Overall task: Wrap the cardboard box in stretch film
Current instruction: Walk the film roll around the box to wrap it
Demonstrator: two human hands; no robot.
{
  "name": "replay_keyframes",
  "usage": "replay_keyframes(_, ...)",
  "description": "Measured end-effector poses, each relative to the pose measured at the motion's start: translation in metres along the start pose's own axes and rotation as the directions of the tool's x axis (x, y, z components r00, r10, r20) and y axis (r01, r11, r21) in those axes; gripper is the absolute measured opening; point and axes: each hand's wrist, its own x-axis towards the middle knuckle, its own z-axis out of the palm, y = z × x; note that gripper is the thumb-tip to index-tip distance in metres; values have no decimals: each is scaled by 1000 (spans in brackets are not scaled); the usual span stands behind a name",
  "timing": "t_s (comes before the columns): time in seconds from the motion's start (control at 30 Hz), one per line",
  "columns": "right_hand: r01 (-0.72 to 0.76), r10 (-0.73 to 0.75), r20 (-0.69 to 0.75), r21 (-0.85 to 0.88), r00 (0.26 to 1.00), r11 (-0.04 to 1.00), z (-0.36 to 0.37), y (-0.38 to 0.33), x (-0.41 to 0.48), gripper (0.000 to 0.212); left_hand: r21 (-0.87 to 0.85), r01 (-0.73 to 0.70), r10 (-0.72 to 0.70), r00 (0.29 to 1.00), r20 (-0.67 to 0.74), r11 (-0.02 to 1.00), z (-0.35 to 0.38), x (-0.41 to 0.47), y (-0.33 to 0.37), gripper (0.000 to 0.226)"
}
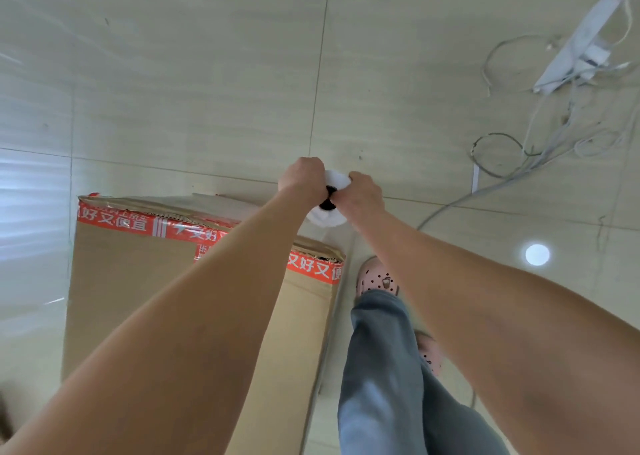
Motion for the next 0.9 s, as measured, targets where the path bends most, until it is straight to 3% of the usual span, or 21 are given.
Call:
replay_keyframes(0.1,90,-91,-30,-29,995,996,-3,-16,2,40,-149,92,-90,996,17,985,-7,2,-13,13)
replay_keyframes(0.2,163,-157,-62,91,986,983,-3,-31,2,55,-302,169,-168,985,29,938,-15,7,-25,16)
replay_keyframes(0.3,-38,38,3,248,999,968,3,-35,5,77,-296,160,-164,986,10,942,-23,9,-25,17)
replay_keyframes(0.37,-240,202,137,387,970,890,6,-36,4,73,-248,139,-145,989,-6,959,-28,12,-22,21)
replay_keyframes(0.43,-278,209,204,417,956,866,6,-38,8,59,-159,98,-99,995,1,982,-30,15,-18,17)
replay_keyframes(0.47,-257,193,197,390,961,884,7,-37,10,55,-129,70,-69,998,13,989,-30,17,-17,13)
replay_keyframes(0.57,-155,126,126,252,984,955,7,-41,13,50,-100,23,-20,999,31,995,-30,24,-19,42)
replay_keyframes(0.6,-124,102,116,199,988,972,8,-43,15,48,-77,12,-9,999,38,997,-31,25,-22,41)
replay_keyframes(0.7,-34,28,128,49,991,998,12,-49,21,27,-79,51,-49,999,20,996,-30,26,-30,12)
replay_keyframes(0.77,35,-29,126,-42,992,999,13,-56,26,12,-139,106,-106,994,10,985,-30,24,-38,4)
replay_keyframes(0.8,76,-64,137,-86,989,993,14,-61,27,11,-184,146,-148,989,7,972,-30,25,-43,4)
replay_keyframes(0.9,201,-173,171,-169,970,965,22,-81,30,39,-377,267,-281,959,19,887,-35,23,-61,11)
